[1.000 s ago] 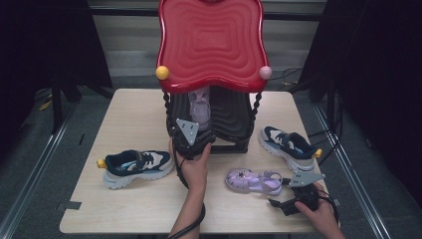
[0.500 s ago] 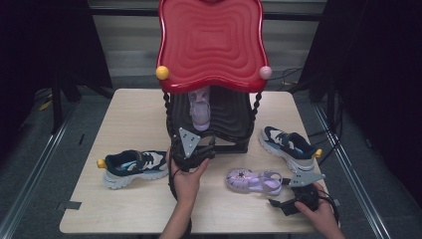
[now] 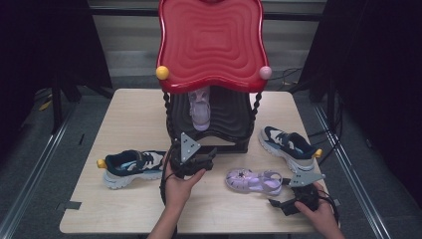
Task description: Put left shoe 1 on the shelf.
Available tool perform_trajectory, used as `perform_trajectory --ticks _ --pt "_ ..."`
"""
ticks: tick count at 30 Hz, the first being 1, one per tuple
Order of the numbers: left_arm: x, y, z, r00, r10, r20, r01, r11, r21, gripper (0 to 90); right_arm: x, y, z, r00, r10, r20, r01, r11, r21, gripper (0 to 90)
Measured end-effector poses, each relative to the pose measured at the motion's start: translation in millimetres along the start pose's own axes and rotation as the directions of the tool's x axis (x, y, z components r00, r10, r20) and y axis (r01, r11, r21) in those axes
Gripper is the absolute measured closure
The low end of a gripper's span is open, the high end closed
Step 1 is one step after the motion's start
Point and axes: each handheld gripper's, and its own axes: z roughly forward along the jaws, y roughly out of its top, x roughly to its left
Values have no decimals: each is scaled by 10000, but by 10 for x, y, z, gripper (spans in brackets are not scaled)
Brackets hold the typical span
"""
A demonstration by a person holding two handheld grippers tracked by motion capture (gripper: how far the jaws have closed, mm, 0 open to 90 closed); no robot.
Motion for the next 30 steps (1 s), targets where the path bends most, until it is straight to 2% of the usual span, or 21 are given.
perform_trajectory --ticks 2,3,6,10,14,24,26,28,30 --pt "0 -27 -9 9997 115 195 -118 9998 157 199 0 0 0 10000 -1 0 1 10000 -1 123" --pt "-10 -56 -16 9992 249 302 -261 9989 389 199 0 0 0 10000 1 1 -1 10000 -1 123" --pt "-13 -88 -27 9983 362 447 -384 9981 489 199 0 0 0 10000 1 -3 -1 10000 -3 123" --pt "-8 -175 -50 9953 591 763 -660 9937 910 199 1 0 0 10000 7 7 -7 10000 1 123" --pt "21 -246 -74 9944 361 998 -467 9932 1066 199 1 0 1 10000 9 13 -9 10000 -1 123" --pt "50 -395 -136 9916 523 1179 -701 9858 1525 199 1 0 0 10000 10 8 -10 10000 0 123" --pt "49 -435 -144 9904 504 1289 -715 9836 1654 199 1 0 0 10000 10 7 -10 10000 1 124" --pt "33 -493 -167 9871 661 1459 -936 9772 1905 199 1 0 1 10000 15 9 -15 10000 -1 124" --pt "26 -513 -174 9859 675 1531 -971 9759 1954 199 1 0 1 10000 15 10 -15 10000 1 124"
